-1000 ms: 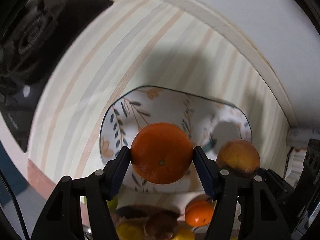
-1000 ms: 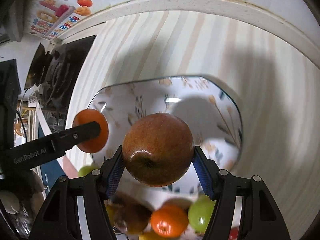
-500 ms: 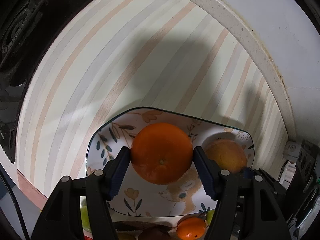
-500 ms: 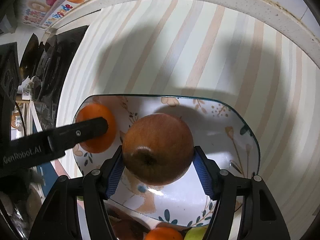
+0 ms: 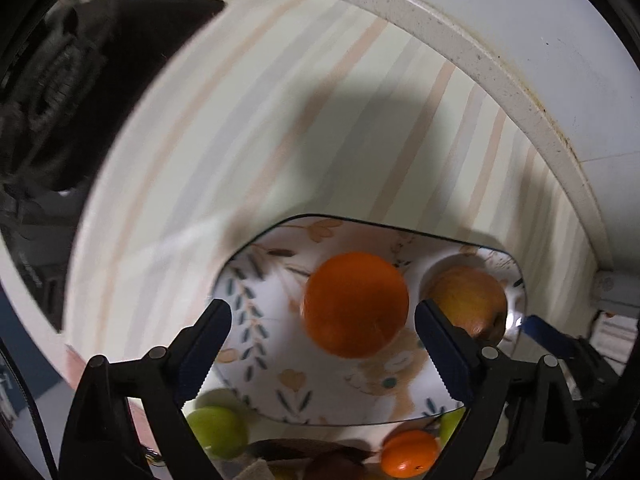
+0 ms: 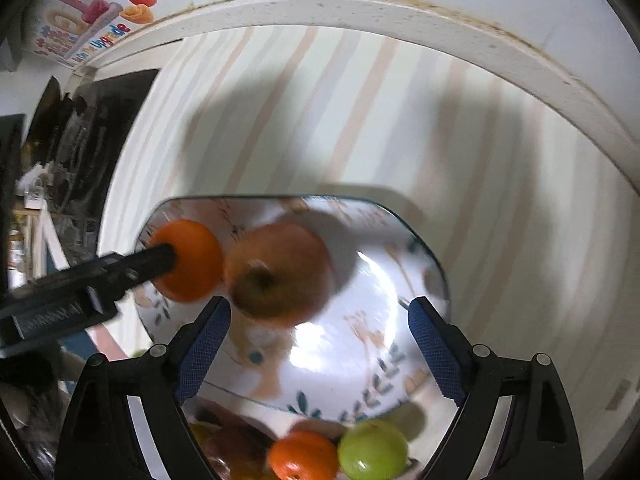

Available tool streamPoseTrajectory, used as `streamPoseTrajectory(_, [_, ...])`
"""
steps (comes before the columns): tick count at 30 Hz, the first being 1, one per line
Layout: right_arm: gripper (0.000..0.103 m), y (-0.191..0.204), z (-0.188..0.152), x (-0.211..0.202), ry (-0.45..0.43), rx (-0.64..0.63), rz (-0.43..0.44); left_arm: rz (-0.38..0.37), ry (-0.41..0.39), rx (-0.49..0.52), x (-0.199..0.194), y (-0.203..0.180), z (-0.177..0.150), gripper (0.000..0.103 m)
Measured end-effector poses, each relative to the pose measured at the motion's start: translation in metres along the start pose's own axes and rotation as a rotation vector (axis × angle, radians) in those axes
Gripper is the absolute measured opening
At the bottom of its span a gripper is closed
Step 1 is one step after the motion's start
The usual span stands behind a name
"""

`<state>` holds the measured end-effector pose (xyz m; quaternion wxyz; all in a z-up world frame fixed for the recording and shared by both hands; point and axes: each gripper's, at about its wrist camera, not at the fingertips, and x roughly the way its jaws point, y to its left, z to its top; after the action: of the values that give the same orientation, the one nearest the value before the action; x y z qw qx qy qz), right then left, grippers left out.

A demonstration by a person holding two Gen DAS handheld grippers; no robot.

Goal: Organize fruits
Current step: 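Carry the orange and apple onto the deer plate and open both grippers, then withdraw both grippers from the plate back toward the fruit pile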

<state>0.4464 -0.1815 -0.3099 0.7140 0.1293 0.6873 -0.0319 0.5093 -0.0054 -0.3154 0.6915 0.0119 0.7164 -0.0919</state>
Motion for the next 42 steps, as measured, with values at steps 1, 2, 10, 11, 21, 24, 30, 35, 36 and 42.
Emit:
streamPoseTrajectory(1, [0.093, 0.000, -0.004, -0.002, 0.001, -0.007, -0.012, 0.015, -0.015, 0.006, -0.005, 0.000, -0.004, 0.094])
streamPoseTrajectory(2, [0.093, 0.001, -0.009, -0.003, 0.003, -0.013, -0.021, 0.038, -0.033, 0.012, -0.011, 0.000, -0.009, 0.094])
streamPoseTrajectory(10, [0.093, 0.005, -0.055, -0.038, -0.038, -0.082, -0.052, 0.146, -0.167, 0.047, -0.052, 0.004, -0.066, 0.094])
streamPoseTrajectory(11, [0.093, 0.009, -0.060, -0.043, -0.051, -0.087, -0.049, 0.149, -0.186, 0.050, -0.056, 0.003, -0.074, 0.094])
streamPoseTrajectory(21, [0.093, 0.028, -0.112, -0.106, -0.172, -0.146, -0.046, 0.145, -0.337, 0.062, -0.115, 0.003, -0.148, 0.094])
streamPoseTrajectory(24, [0.093, 0.029, -0.124, -0.123, -0.197, -0.158, -0.043, 0.131, -0.359, 0.058, -0.130, 0.001, -0.164, 0.094])
streamPoseTrajectory(30, [0.092, 0.029, -0.152, -0.156, -0.232, -0.172, -0.013, 0.124, -0.404, 0.052, -0.157, -0.003, -0.195, 0.094])
streamPoseTrajectory(35, [0.093, 0.025, -0.173, -0.181, -0.267, -0.185, 0.002, 0.117, -0.432, 0.046, -0.175, -0.003, -0.215, 0.094])
streamPoseTrajectory(36, [0.093, 0.024, -0.177, -0.185, -0.272, -0.185, 0.005, 0.112, -0.438, 0.045, -0.179, -0.003, -0.219, 0.094])
streamPoseTrajectory(42, [0.093, 0.017, -0.194, -0.181, -0.248, -0.168, 0.040, 0.109, -0.461, 0.032, -0.182, -0.002, -0.233, 0.094])
